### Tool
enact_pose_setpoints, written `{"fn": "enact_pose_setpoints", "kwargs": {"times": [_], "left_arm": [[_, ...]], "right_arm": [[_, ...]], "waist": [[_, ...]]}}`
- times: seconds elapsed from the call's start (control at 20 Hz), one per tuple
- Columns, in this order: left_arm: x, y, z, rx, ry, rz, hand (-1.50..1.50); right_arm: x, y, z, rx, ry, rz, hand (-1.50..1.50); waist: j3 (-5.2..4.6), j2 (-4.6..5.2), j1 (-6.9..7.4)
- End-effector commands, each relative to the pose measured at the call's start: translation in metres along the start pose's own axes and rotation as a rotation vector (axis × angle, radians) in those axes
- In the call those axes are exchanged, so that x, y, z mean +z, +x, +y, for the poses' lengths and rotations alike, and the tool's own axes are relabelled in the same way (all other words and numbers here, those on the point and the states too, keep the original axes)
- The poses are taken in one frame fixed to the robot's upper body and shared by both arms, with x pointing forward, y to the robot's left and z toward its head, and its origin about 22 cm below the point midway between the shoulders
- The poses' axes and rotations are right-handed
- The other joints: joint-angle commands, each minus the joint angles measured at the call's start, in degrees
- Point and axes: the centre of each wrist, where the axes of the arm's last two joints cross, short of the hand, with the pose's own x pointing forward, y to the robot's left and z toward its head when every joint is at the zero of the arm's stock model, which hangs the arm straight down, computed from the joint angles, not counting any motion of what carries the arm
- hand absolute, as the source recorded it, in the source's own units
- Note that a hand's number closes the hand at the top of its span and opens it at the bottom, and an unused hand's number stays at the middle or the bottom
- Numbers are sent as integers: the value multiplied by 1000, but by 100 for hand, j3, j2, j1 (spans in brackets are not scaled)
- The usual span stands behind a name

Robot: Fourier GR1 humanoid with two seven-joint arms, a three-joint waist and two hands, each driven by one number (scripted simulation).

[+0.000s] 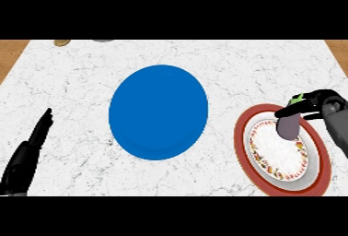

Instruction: Pick the eggplant from the plate and place it in the plate

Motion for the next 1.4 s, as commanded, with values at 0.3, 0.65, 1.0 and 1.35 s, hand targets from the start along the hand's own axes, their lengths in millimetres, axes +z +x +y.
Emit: {"fn": "enact_pose_setpoints", "kwargs": {"times": [0.3,0.65,1.0,1.35], "left_arm": [[-12,-11,-9,13,-5,8,0],[-19,19,-20,18,-86,-91,0],[-25,26,-25,29,-92,-109,0],[-25,25,-18,17,-73,-83,0]], "right_arm": [[-16,-18,15,25,-27,-14,150],[86,71,46,631,-16,-776,150],[105,81,12,849,-149,-1204,150],[99,92,-29,686,-306,-1584,150]], "waist": [[-1,2,-37],[39,201,961],[62,304,738],[51,259,650]]}}
